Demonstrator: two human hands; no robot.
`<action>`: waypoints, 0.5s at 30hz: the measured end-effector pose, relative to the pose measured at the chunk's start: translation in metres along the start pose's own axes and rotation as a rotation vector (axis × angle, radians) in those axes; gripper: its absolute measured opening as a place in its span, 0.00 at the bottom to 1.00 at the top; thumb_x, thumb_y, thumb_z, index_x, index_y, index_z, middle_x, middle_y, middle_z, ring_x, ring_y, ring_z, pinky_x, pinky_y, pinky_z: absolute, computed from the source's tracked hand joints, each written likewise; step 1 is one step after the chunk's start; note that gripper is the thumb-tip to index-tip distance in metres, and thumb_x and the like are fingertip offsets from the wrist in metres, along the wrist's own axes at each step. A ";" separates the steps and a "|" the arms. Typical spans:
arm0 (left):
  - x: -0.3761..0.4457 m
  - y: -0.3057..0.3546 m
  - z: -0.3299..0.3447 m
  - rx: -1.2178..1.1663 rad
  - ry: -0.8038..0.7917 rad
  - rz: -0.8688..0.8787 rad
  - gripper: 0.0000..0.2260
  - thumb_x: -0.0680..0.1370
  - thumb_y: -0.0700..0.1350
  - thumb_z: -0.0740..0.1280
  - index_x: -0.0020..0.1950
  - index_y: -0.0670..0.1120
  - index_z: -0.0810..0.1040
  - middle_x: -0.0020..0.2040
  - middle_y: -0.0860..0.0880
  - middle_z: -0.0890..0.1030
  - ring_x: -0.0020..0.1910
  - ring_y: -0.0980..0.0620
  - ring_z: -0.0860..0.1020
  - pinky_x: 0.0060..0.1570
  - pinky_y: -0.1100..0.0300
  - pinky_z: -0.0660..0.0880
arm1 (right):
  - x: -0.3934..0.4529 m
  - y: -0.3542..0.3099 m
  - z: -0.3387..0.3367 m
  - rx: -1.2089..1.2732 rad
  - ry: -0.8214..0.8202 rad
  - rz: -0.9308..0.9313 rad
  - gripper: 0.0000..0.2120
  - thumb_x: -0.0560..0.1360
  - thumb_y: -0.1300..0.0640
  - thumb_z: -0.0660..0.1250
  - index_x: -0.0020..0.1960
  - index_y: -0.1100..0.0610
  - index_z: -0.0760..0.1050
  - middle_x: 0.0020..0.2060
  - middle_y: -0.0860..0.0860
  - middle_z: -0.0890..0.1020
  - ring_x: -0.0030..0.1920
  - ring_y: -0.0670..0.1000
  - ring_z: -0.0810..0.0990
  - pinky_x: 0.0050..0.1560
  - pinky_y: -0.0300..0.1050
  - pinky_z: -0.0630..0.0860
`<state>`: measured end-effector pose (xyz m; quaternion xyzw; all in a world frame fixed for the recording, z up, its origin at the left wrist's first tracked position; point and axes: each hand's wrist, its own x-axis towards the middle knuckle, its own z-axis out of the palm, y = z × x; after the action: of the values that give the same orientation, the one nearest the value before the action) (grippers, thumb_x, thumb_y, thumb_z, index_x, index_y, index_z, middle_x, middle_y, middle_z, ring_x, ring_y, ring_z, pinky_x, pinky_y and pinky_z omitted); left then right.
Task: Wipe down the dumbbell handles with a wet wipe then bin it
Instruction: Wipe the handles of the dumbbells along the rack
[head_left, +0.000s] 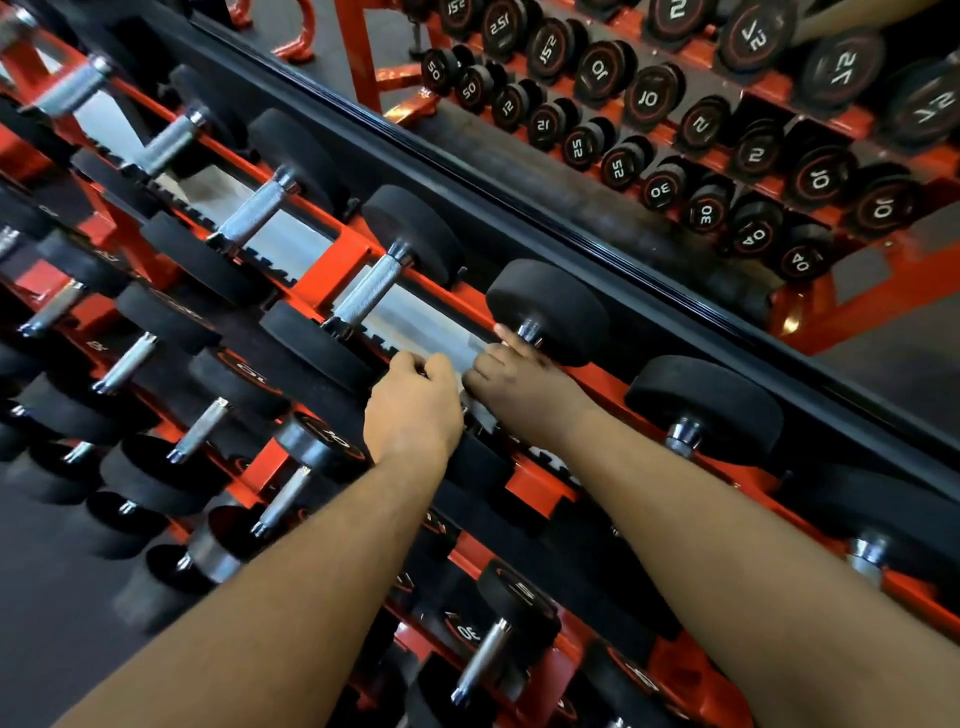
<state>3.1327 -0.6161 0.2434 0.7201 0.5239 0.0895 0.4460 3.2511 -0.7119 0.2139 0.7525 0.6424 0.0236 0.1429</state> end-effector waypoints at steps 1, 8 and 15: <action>0.000 0.001 0.000 0.004 0.000 -0.003 0.10 0.81 0.54 0.56 0.51 0.53 0.74 0.46 0.48 0.80 0.47 0.44 0.76 0.48 0.50 0.74 | 0.010 0.001 -0.004 0.025 -0.022 0.010 0.13 0.78 0.62 0.56 0.58 0.56 0.76 0.51 0.54 0.79 0.59 0.57 0.77 0.78 0.59 0.53; 0.001 -0.002 0.001 0.006 0.000 0.004 0.11 0.81 0.55 0.55 0.52 0.53 0.74 0.43 0.49 0.80 0.45 0.46 0.78 0.49 0.49 0.78 | -0.043 0.000 0.010 -0.013 0.072 0.175 0.32 0.75 0.58 0.53 0.79 0.61 0.54 0.79 0.62 0.58 0.80 0.61 0.53 0.78 0.59 0.53; 0.000 0.001 0.000 0.017 -0.001 0.012 0.10 0.82 0.55 0.55 0.52 0.52 0.74 0.41 0.50 0.77 0.41 0.48 0.75 0.44 0.51 0.72 | -0.009 -0.014 -0.008 -0.092 0.004 0.359 0.26 0.80 0.59 0.54 0.78 0.62 0.58 0.78 0.63 0.59 0.80 0.59 0.55 0.74 0.58 0.61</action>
<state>3.1332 -0.6162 0.2439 0.7271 0.5201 0.0874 0.4396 3.2347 -0.7176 0.2194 0.8476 0.4965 0.0796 0.1694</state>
